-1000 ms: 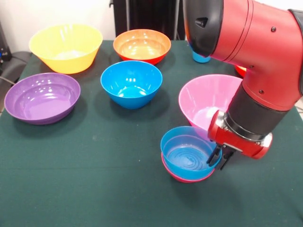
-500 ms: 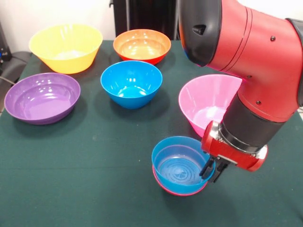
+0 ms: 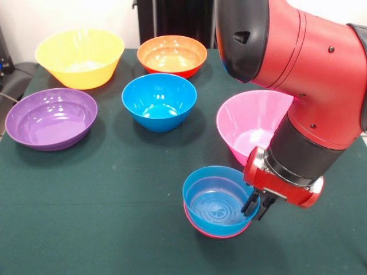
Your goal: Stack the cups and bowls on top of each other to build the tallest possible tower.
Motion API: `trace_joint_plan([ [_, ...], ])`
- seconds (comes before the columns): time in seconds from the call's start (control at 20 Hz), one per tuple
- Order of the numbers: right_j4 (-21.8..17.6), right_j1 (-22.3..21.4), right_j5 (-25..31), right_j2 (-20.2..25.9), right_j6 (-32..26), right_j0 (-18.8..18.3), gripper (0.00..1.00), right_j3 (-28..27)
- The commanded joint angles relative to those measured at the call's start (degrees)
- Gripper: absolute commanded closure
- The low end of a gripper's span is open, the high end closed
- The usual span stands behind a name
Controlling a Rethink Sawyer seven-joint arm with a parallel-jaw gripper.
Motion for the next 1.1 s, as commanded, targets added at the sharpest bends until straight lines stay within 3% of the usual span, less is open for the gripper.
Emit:
trace_joint_plan([
  [0.05,-2.3,4.9,6.5,4.5,4.3,-0.2,1.0,2.4],
  [0.3,-2.6,4.1,7.5,4.5,3.9,0.3,1.0,3.6],
  [0.65,-1.8,6.2,11.8,3.3,4.3,-0.8,1.0,-0.2],
  [1.1,-2.7,6.0,14.1,2.8,3.0,-0.9,1.0,-0.3],
])
